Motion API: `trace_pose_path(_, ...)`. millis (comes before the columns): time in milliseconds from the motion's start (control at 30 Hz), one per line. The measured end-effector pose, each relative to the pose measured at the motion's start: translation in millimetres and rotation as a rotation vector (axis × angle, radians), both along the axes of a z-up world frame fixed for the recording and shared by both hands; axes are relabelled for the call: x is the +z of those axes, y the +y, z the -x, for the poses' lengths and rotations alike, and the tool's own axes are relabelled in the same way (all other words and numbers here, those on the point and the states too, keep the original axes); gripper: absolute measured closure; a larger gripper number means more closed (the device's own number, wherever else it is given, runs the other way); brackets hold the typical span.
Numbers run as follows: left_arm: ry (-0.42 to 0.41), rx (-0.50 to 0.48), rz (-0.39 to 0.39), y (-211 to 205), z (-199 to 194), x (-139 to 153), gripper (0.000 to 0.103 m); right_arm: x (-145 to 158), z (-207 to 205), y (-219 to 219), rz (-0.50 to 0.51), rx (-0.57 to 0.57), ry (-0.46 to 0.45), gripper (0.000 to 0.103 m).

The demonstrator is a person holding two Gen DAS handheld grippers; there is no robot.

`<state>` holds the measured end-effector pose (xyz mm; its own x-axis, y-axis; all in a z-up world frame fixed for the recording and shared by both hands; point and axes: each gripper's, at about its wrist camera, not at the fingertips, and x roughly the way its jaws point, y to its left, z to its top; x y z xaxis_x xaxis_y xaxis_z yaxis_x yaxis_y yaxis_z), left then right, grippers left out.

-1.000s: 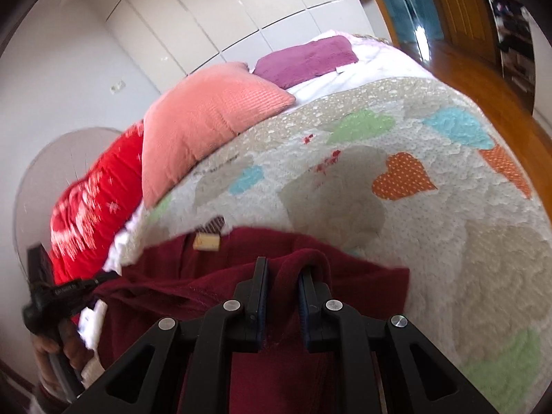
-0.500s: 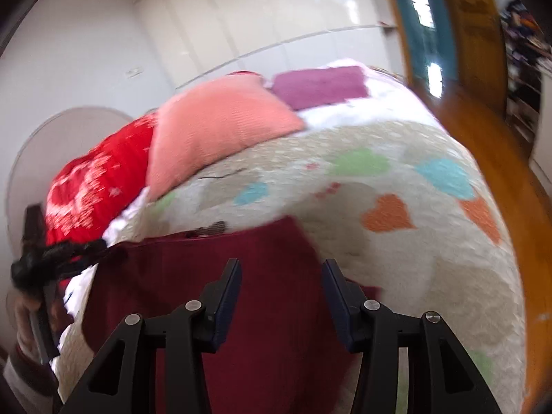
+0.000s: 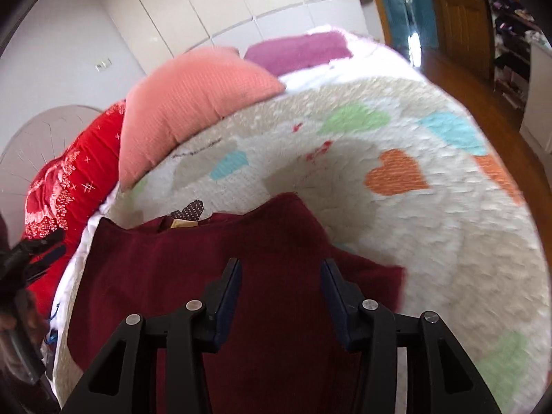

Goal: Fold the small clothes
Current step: 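Lower the hem onto the collar and open both tools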

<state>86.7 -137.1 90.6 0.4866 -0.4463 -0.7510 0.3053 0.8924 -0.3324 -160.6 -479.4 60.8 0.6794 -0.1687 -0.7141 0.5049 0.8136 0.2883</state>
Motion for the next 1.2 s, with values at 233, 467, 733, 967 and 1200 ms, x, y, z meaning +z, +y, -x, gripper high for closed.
trace_pose_path(233, 0.113, 0.059, -0.100, -17, -17, -55, 0.034, -10, 11, 1, 0.014, 0.025, 0.039, 0.056)
trace_pose_path(467, 0.079, 0.092, -0.118, -19, -21, -65, 0.034, -18, -18, 6, 0.178, 0.009, 0.112, 0.096)
trace_pose_path(733, 0.032, 0.046, -0.080, 4, 22, -36, 0.034, 0, 21, 10, 0.033, 0.005, 0.041, 0.082)
trace_pose_path(967, 0.033, 0.003, -0.067, 15, 64, -37, 0.034, -19, 52, 47, -0.038, 0.098, 0.061, 0.064)
trace_pose_path(1200, 0.049, 0.016, -0.098, 31, 83, -45, 0.034, -14, 53, 63, 0.135, 0.079, 0.118, 0.096)
